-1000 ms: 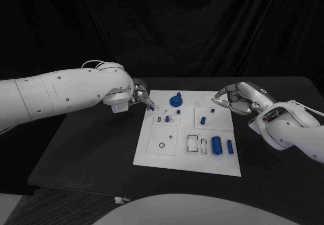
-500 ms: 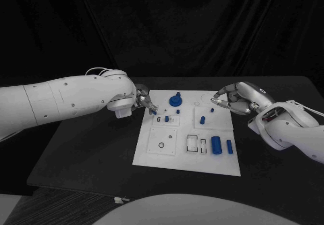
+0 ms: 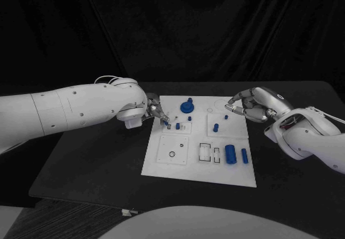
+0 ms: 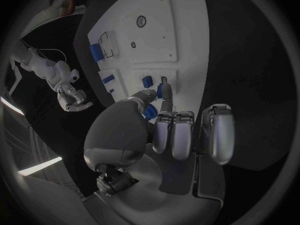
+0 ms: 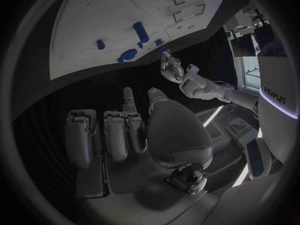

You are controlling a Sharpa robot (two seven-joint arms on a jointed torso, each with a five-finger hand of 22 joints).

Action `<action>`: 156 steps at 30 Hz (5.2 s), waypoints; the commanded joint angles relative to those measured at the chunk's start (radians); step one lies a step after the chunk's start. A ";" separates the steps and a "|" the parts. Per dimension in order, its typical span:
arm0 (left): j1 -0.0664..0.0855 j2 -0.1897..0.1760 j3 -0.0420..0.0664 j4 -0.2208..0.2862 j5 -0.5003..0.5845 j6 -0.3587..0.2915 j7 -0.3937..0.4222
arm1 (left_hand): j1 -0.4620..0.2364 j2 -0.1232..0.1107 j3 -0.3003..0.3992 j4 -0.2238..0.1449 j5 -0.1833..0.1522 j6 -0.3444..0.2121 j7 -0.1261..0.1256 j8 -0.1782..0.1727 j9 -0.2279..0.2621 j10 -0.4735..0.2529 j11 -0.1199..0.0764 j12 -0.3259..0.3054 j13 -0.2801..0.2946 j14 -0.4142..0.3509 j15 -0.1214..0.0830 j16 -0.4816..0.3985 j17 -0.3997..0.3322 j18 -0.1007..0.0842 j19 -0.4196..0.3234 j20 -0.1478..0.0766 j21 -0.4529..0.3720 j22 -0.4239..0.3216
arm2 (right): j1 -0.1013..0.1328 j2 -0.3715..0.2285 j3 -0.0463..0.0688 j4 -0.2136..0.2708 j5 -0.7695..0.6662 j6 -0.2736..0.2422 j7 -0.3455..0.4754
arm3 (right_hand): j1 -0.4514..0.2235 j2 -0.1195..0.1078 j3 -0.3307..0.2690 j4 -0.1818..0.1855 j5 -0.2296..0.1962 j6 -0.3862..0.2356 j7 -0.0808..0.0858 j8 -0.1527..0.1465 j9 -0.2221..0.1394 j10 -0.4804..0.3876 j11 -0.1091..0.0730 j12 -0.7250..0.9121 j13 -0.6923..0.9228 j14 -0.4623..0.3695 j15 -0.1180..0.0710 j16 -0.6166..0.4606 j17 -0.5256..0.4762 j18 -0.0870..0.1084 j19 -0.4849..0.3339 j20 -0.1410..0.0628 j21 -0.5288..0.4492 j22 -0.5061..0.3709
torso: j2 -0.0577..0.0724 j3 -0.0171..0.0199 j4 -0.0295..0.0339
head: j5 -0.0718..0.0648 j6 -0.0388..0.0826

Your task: Assemble the parts on the task board

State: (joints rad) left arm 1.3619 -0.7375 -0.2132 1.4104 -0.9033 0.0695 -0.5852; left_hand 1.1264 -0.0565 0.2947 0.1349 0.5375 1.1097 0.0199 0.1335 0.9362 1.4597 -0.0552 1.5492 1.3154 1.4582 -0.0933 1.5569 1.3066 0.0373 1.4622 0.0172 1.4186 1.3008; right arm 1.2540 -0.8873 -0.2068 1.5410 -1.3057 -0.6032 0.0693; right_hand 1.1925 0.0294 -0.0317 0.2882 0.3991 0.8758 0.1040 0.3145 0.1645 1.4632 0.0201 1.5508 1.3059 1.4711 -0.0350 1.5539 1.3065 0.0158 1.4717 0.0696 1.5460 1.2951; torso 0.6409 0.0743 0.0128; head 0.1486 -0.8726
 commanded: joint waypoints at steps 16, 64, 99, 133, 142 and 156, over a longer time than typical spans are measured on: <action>-0.017 0.012 0.001 -0.010 0.005 0.007 0.027 | -0.019 -0.002 0.066 -0.008 -0.007 0.012 -0.006 0.014 0.030 0.111 -0.004 0.022 0.255 0.113 -0.016 0.014 0.264 0.000 0.038 -0.012 -0.012 0.219 | -0.002 -0.003 0.001 0.003 -0.006 -0.016 -0.005 | 0.017 0.018 0.000 -0.001 0.022 0.009 0.001 -0.003 0.013 0.108 0.006 0.020 0.265 0.100 -0.006 0.017 0.264 -0.012 0.092 -0.001 0.013 0.271 | 0.000 0.0003 0.0000 | -0.001 0.000; -0.037 0.039 0.001 -0.061 -0.001 0.014 0.065 | -0.023 0.001 0.068 -0.014 -0.047 0.001 -0.002 0.009 0.030 0.111 -0.001 0.022 0.255 0.113 -0.013 0.014 0.264 0.002 0.034 -0.011 -0.024 0.216 | -0.003 0.000 0.001 -0.003 -0.006 -0.017 -0.003 | 0.019 0.017 0.001 -0.001 0.023 0.010 0.001 -0.004 0.014 0.108 0.005 0.020 0.265 0.100 -0.006 0.017 0.264 -0.012 0.092 -0.001 0.014 0.271 | -0.001 0.0003 0.0002 | -0.003 0.000; -0.043 0.045 0.001 -0.067 -0.042 0.044 0.061 | -0.068 -0.004 0.020 0.001 -0.269 -0.010 0.007 -0.005 0.022 0.111 0.008 0.022 0.255 0.112 -0.006 0.014 0.264 0.005 0.029 -0.003 -0.045 0.212 | -0.003 0.000 0.001 -0.003 -0.006 -0.014 -0.008 | 0.023 0.016 0.002 -0.003 0.025 0.010 0.000 -0.004 0.014 0.108 0.005 0.020 0.265 0.100 -0.006 0.017 0.264 -0.012 0.092 -0.001 0.013 0.271 | 0.000 -0.0002 -0.0001 | -0.003 0.000; -0.045 0.018 0.001 -0.053 -0.042 -0.067 0.146 | -0.187 -0.015 -0.229 0.145 -0.490 -0.044 0.020 0.010 0.044 0.111 0.020 0.022 0.255 0.112 0.005 0.013 0.263 0.009 0.024 0.006 -0.070 0.208 | -0.006 0.002 0.001 -0.009 -0.006 -0.012 -0.007 | 0.023 0.016 0.003 -0.002 0.027 0.010 0.000 -0.005 0.014 0.108 0.005 0.020 0.265 0.100 -0.006 0.017 0.264 -0.012 0.093 -0.001 0.014 0.271 | -0.001 0.0005 0.0001 | -0.006 0.000; -0.031 -0.026 0.001 -0.011 -0.042 -0.219 0.242 | -0.196 0.005 -0.297 0.156 -0.489 -0.030 0.010 0.047 0.079 0.111 0.012 0.022 0.255 0.113 -0.002 0.014 0.264 0.006 0.033 0.001 -0.052 0.213 | -0.006 0.000 0.001 -0.011 -0.006 -0.010 -0.008 | 0.023 0.016 0.003 -0.002 0.027 0.010 0.000 -0.005 0.014 0.108 0.005 0.020 0.265 0.100 -0.006 0.017 0.264 -0.012 0.092 -0.001 0.014 0.271 | 0.000 0.0000 0.0001 | -0.005 0.000; 0.010 -0.059 0.001 0.001 -0.042 -0.211 0.267 | -0.154 0.097 -0.364 0.155 -0.416 -0.062 0.011 0.087 0.123 0.111 0.014 0.022 0.255 0.113 0.001 0.014 0.264 0.008 0.027 0.003 -0.064 0.210 | -0.007 0.003 0.001 -0.015 -0.006 -0.007 -0.008 | 0.023 0.016 0.003 -0.002 0.027 0.010 0.000 -0.005 0.014 0.108 0.005 0.020 0.265 0.100 -0.006 0.017 0.264 -0.012 0.092 -0.001 0.014 0.271 | -0.002 0.0005 -0.0006 | -0.007 0.000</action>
State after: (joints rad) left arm 1.3688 -0.7970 -0.2126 1.4128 -0.9434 -0.1392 -0.3535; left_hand 0.9682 0.0345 -0.0404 0.2905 0.1052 1.0785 0.0323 0.2037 1.0380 1.4611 -0.0393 1.5492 1.3154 1.4634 -0.0876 1.5569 1.3066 0.0375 1.4620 0.0181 1.3536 1.3008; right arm 1.2492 -0.8845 -0.2068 1.5259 -1.3059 -0.6030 0.0692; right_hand 1.2054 0.0422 -0.0317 0.2882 0.4105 0.8828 0.1075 0.3145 0.1652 1.4632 0.0201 1.5509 1.3059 1.4711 -0.0351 1.5539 1.3065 0.0158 1.4717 0.0696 1.5459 1.2951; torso 0.6391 0.0738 0.0128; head 0.1421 -0.8726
